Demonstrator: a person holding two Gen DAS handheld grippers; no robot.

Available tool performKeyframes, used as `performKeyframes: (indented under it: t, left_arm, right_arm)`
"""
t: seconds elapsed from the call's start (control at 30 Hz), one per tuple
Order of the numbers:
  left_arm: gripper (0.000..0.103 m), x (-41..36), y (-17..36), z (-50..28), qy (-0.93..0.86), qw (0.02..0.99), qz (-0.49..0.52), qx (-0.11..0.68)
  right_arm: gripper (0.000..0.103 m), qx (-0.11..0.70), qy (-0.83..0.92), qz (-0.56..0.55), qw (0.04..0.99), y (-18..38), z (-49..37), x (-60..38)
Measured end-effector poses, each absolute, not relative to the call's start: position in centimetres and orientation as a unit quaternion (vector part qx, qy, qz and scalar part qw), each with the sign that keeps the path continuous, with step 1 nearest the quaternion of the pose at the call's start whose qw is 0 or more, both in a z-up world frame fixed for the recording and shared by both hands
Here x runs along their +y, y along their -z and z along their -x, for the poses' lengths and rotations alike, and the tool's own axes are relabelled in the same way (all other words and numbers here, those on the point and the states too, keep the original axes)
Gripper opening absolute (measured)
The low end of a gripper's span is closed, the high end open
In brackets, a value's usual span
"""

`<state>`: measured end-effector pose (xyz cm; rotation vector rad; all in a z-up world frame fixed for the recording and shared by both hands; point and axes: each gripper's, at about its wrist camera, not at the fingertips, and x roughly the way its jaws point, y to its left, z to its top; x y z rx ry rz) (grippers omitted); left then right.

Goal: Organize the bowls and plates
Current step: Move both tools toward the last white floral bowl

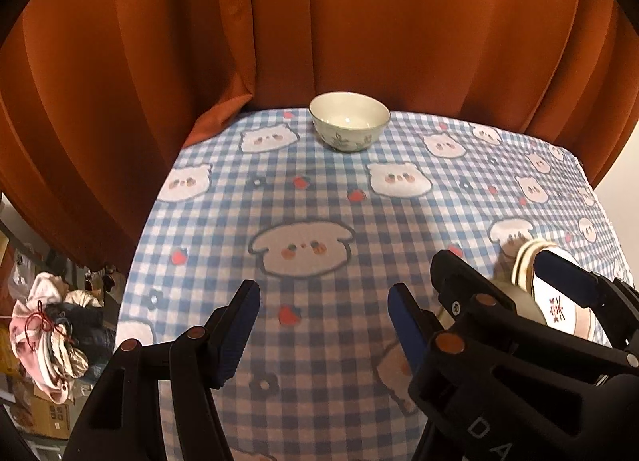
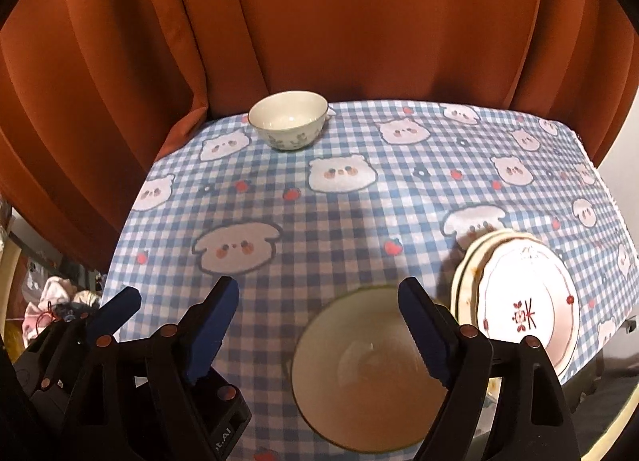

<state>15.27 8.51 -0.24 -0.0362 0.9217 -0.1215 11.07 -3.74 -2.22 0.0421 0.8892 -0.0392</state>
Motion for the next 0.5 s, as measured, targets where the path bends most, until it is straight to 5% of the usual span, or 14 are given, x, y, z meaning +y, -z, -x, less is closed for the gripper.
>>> performKeyframes:
  t: [0.5]
  left_arm:
    - [0.068,7.6,-2.4,-23.9,0.005,0.906,0.038,0.421]
  right_arm:
    - [0.085,0.403,-0.014,-0.013,0.915,-0.5,-19.9,-4.4]
